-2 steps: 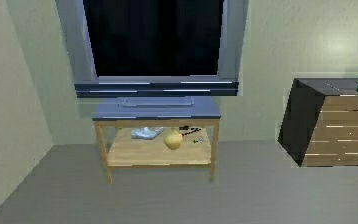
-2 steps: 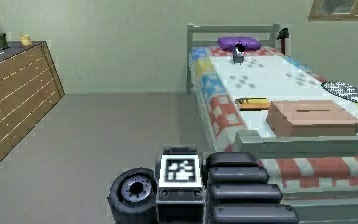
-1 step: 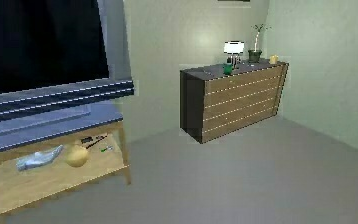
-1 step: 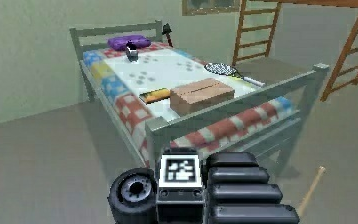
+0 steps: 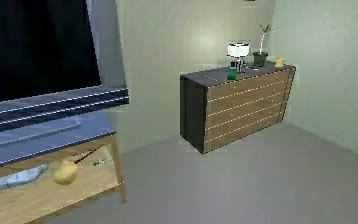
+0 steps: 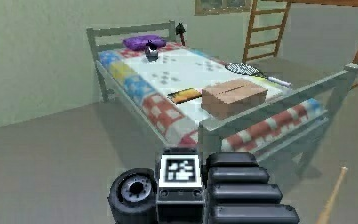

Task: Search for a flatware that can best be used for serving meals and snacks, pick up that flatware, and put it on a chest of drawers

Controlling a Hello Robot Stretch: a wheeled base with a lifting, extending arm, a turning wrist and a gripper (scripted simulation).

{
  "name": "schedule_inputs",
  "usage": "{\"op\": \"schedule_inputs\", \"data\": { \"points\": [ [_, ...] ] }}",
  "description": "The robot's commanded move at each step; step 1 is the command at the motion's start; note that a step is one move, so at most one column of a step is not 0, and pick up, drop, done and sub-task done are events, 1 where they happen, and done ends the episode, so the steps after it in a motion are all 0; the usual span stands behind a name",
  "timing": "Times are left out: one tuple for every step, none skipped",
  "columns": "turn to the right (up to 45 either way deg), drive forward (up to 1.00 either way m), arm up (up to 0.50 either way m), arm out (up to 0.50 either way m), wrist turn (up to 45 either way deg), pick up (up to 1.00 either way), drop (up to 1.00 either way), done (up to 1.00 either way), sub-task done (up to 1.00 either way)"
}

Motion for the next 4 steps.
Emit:
{"op": "schedule_inputs", "data": {
  "points": [
    [30.0,0.0,0.0,0.0,0.0,0.0,0.0,0.0,0.0],
    [0.0,1.0,0.0,0.0,0.0,0.0,0.0,0.0,0.0],
    [0.0,1.0,0.0,0.0,0.0,0.0,0.0,0.0,0.0],
    [15.0,0.0,0.0,0.0,0.0,0.0,0.0,0.0,0.0]
  ]
}}
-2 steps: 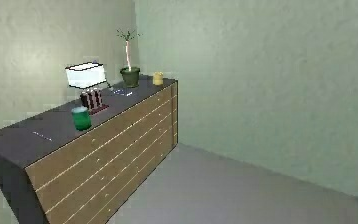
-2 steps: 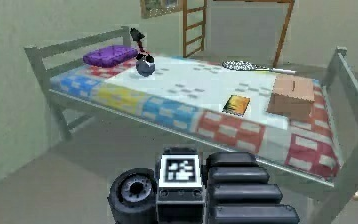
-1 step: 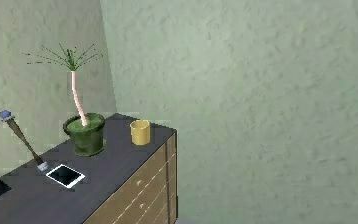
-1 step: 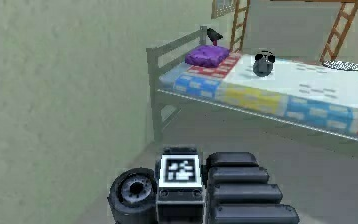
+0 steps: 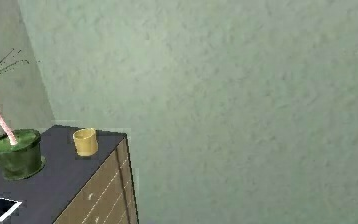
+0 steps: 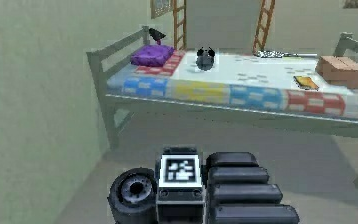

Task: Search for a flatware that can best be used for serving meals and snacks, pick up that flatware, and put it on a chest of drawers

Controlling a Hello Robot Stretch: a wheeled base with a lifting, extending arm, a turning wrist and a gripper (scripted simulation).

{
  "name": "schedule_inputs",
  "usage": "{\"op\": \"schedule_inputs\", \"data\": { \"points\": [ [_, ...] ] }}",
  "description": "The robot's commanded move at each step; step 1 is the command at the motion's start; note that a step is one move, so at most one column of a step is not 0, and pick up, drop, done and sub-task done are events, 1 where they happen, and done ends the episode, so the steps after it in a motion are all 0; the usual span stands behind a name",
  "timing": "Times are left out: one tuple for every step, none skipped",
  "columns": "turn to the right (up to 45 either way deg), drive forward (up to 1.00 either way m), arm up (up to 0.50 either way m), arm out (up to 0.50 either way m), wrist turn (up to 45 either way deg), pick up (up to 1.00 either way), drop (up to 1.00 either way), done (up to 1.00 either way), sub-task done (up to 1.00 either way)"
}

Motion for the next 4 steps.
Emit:
{"op": "schedule_inputs", "data": {
  "points": [
    [0.0,0.2,0.0,0.0,0.0,0.0,0.0,0.0,0.0],
    [45.0,0.0,0.0,0.0,0.0,0.0,0.0,0.0,0.0],
    [45.0,0.0,0.0,0.0,0.0,0.0,0.0,0.0,0.0],
    [30.0,0.0,0.0,0.0,0.0,0.0,0.0,0.0,0.0]
  ]
}}
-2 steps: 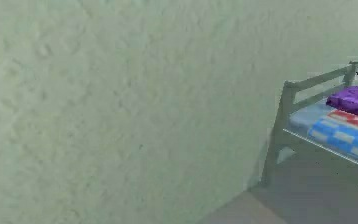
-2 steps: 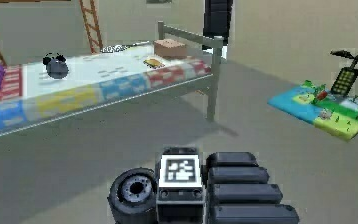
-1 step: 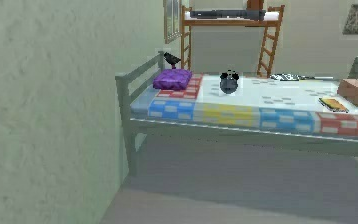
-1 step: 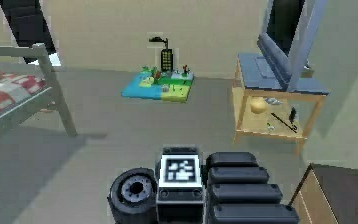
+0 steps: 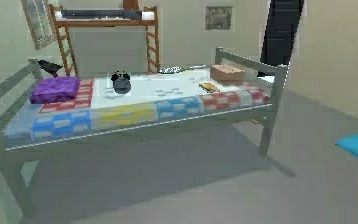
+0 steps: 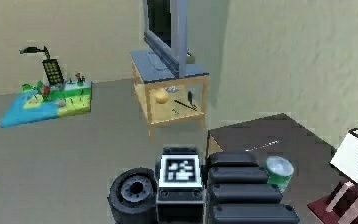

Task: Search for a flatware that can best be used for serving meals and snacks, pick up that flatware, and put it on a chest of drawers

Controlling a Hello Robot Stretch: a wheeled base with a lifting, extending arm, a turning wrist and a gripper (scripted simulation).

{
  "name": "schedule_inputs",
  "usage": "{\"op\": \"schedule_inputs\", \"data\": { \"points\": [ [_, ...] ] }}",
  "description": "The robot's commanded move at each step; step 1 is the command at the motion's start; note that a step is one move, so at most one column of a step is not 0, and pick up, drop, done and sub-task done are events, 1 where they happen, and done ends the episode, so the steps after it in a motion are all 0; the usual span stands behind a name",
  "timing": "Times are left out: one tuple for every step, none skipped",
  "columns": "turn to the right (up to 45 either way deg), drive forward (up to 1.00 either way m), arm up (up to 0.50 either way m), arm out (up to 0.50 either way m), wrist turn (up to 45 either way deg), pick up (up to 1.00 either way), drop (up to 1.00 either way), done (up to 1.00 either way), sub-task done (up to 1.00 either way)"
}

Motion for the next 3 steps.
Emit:
{"op": "schedule_inputs", "data": {
  "points": [
    [-45.0,0.0,0.0,0.0,0.0,0.0,0.0,0.0,0.0],
    [-45.0,0.0,0.0,0.0,0.0,0.0,0.0,0.0,0.0],
    [-45.0,0.0,0.0,0.0,0.0,0.0,0.0,0.0,0.0]
  ]
}}
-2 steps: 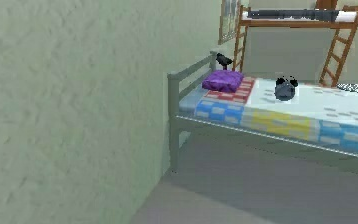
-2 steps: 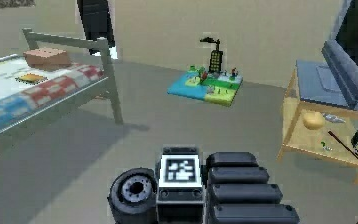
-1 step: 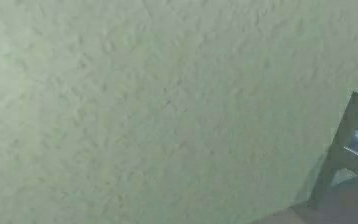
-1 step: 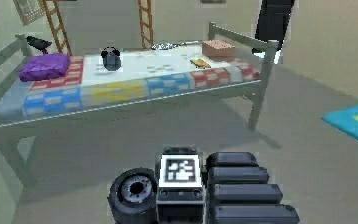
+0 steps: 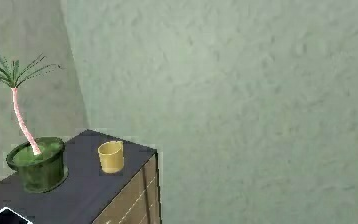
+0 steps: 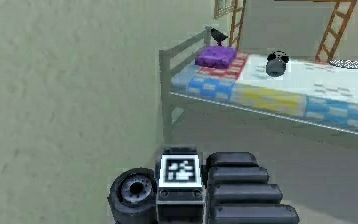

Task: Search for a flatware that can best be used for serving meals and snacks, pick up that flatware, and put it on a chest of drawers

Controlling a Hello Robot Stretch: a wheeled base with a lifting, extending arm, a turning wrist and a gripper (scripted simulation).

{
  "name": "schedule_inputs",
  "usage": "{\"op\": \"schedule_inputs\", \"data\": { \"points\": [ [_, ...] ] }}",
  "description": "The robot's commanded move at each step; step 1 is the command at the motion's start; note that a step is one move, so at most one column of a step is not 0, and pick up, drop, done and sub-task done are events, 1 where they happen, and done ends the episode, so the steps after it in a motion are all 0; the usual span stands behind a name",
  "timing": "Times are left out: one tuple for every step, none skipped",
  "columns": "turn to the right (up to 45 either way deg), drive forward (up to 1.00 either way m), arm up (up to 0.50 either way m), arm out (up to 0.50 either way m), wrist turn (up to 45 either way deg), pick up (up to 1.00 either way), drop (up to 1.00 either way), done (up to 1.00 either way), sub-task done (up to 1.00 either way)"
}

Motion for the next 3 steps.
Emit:
{"op": "schedule_inputs", "data": {
  "points": [
    [45.0,0.0,0.0,0.0,0.0,0.0,0.0,0.0,0.0],
    [45.0,0.0,0.0,0.0,0.0,0.0,0.0,0.0,0.0],
    [45.0,0.0,0.0,0.0,0.0,0.0,0.0,0.0,0.0]
  ]
}}
